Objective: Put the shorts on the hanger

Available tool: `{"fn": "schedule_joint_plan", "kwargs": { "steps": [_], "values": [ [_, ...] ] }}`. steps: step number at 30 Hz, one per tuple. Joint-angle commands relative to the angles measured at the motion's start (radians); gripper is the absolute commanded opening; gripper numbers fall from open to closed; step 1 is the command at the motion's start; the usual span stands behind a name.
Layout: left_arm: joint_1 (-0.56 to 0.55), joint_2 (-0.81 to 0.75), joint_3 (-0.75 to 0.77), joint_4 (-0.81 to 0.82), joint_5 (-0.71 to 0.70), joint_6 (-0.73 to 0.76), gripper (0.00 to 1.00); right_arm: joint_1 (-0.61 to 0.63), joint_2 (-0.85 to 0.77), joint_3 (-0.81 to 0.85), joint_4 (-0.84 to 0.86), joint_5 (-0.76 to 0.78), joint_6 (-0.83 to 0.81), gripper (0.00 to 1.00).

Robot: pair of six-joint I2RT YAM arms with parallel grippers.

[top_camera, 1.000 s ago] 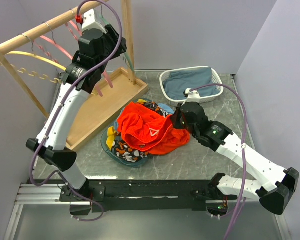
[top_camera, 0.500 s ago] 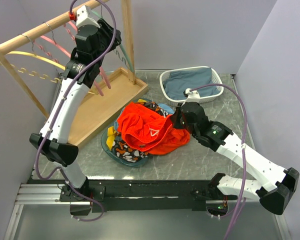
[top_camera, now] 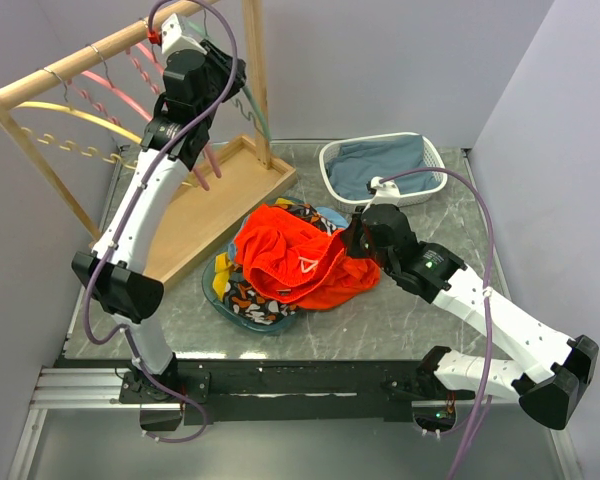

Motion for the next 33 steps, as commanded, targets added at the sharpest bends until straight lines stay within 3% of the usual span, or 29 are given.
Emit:
{"fn": "schedule_joint_plan", "kwargs": {
  "steps": [1,4,6,12,23,33],
  "values": [
    [0.004,-0.009,0.002,0.105,0.043,-0.031,0.21,-0.005,-0.026,0.018,0.023,0.015,0.001,0.0],
    [0.004,-0.002,0.017,0.116,0.063,-0.006,0.05,-0.005,-0.029,0.024,0.017,0.018,-0.001,0.0],
    [0.004,0.003,0.045,0.113,0.086,0.015,0.01,-0.006,-0.032,0.027,0.016,0.023,-0.002,0.0],
    [0.004,-0.035,0.02,0.122,0.131,0.049,0.01,-0.006,-0.024,0.033,0.016,0.033,-0.01,0.0],
    [-0.013,-0.192,-0.231,0.25,0.247,0.059,0.01,-0.006,-0.021,0.039,0.011,0.069,-0.022,0.0],
    [-0.079,-0.311,-0.348,0.235,0.304,0.043,0.01,-0.005,-0.027,0.047,0.003,0.099,-0.031,0.0]
  ]
}}
